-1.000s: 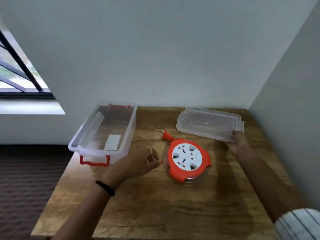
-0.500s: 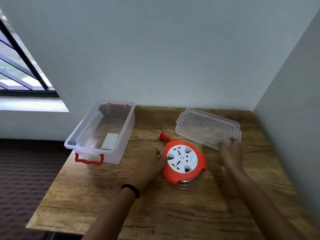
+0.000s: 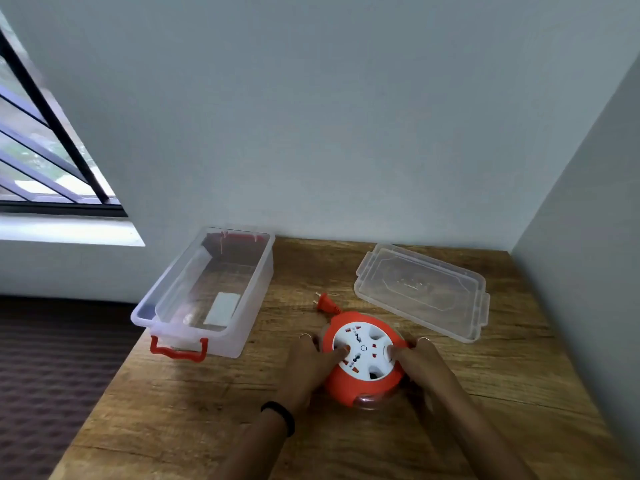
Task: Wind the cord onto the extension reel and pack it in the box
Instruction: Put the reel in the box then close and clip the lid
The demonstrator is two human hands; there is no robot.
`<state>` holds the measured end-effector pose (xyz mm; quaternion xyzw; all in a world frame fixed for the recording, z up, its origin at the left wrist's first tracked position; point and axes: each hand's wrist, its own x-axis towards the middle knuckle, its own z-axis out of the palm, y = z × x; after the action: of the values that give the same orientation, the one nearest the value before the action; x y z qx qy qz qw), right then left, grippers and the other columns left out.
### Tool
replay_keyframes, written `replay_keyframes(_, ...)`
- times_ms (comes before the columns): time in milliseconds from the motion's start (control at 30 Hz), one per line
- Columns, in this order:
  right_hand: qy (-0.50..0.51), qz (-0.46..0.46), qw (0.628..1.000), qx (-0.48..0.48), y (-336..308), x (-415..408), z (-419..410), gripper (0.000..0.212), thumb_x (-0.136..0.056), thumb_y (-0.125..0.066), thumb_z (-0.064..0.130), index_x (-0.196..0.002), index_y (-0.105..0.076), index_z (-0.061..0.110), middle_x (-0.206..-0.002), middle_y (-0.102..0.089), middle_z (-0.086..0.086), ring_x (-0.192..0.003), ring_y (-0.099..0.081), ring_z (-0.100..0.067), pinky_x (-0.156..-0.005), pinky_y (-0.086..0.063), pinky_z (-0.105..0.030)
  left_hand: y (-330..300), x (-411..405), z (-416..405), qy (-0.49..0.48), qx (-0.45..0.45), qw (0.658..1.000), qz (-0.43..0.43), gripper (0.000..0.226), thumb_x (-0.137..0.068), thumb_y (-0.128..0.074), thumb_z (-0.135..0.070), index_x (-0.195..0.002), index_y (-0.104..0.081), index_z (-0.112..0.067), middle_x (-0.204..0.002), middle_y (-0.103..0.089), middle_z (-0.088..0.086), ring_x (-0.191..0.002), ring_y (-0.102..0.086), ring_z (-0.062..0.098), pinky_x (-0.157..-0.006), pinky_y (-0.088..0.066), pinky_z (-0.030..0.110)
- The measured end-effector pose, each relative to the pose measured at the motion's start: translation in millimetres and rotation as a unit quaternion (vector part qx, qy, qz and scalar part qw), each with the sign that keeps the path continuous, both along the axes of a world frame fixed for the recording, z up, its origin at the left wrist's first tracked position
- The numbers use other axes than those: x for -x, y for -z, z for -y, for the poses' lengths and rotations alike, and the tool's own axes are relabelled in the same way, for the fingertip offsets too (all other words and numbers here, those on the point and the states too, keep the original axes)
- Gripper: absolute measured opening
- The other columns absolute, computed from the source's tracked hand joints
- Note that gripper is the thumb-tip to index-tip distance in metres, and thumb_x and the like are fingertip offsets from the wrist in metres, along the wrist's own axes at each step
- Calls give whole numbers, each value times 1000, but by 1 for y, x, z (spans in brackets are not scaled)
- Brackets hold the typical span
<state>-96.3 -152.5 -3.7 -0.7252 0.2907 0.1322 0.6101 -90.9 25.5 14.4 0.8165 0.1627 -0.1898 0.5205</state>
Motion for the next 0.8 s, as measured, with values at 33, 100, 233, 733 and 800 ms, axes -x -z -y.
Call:
replay_keyframes(33,2,-1,1000,-14,-4,0,-2,40,-78,-63,11,-117,-59,10,-102,-71,-11,-89,-70,-29,-79,-58,-49,-4,1,-2,-6,5,1000,8,57,-82,-70,-39,-129,-48,-14,-127,-60,5,-88,-56,9,-53,-43,13)
replay_keyframes(100,0,11,999,-33,-12,-1,-8,39,-83,-63,9,-122,-55,8,-102,-70,-12,-89,-69,-30,-79,-58,-50,-15,2,-9,-4,10,999,30,58,-83,-68,-39,-131,-47,-15,-129,-60,4,-87,-55,9,-56,-45,12)
replay_keyframes(233,-23,79,997,-14,-50,-11,-25,45,-88,-62,9,-130,-48,6,-115,-63,-13,-86,-64,-24,-62,-54,-35,-44,4,-31,-6,23,996,90,55,-84,-67,-40,-130,-48,-17,-127,-62,4,-81,-58,3,-58,-48,12)
replay_keyframes(733,-136,164,976,-40,-131,-75,-164,35,-87,-65,15,-121,-58,7,-97,-69,-6,-69,-60,-15,-57,-44,-27,-112,-38,-178,-157,141,967,141,30,-92,-60,-18,-119,-53,-7,-94,-65,2,-80,-64,14,-64,-56,28)
replay_keyframes(800,-154,128,978,-61,-128,-79,-183,30,-87,-65,15,-116,-61,6,-90,-70,-8,-63,-61,-18,-52,-44,-26,-112,-56,-199,-168,139,968,125,29,-93,-57,-13,-121,-55,-4,-96,-68,10,-78,-66,20,-62,-57,31)
